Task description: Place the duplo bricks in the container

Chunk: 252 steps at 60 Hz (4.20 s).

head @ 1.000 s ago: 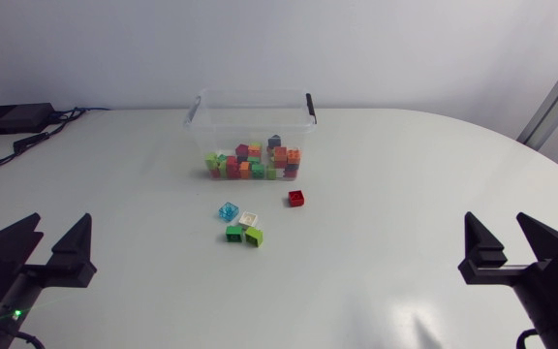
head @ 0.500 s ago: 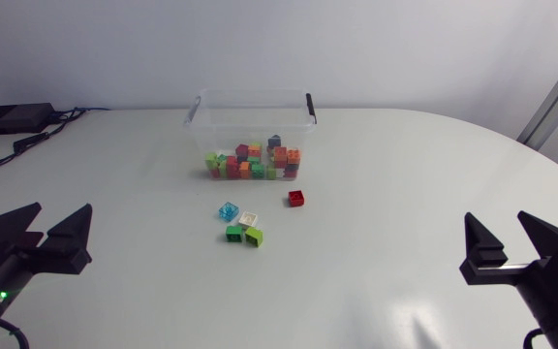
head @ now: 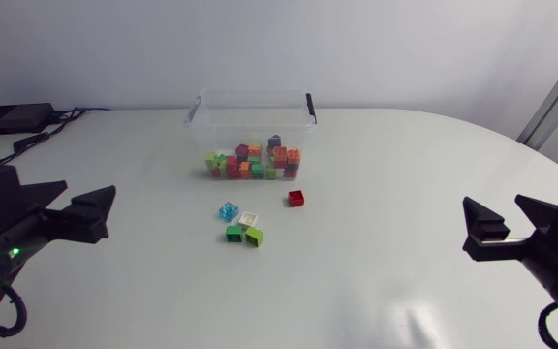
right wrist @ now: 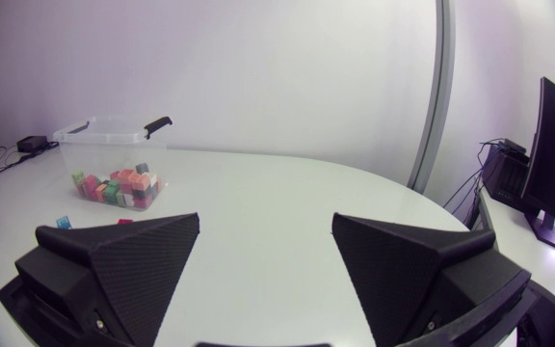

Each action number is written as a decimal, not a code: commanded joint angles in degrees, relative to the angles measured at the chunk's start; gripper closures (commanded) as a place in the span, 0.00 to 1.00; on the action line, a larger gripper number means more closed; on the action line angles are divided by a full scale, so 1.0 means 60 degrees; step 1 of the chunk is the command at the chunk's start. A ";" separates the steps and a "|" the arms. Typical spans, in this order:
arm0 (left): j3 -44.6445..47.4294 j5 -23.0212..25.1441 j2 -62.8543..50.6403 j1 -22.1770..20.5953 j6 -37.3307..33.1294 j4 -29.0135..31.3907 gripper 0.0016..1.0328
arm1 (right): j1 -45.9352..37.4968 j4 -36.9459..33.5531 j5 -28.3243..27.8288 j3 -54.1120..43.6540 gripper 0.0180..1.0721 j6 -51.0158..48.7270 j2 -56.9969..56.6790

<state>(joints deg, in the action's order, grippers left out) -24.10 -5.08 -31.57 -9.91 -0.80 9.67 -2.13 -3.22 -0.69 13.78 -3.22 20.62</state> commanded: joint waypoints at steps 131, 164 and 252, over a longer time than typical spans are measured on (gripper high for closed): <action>-1.1409 0.1477 -1.5451 -0.1761 -0.3090 0.6035 0.10 | 0.3710 -0.3432 -0.0017 0.6829 0.05 -0.0093 1.1739; -1.1335 0.1726 -1.4997 -0.1761 -0.3075 0.6181 0.12 | 0.4061 -0.3271 0.0334 0.7005 0.05 -0.0078 1.2354; -1.0163 0.1448 -1.4689 -0.1966 -0.2899 0.5449 0.14 | 0.4149 -0.2920 0.0334 0.6551 0.05 -0.0078 1.2632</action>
<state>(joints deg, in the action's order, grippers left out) -86.91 3.95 -118.43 -21.91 -18.04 42.41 22.37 -21.04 0.93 54.28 -3.22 95.29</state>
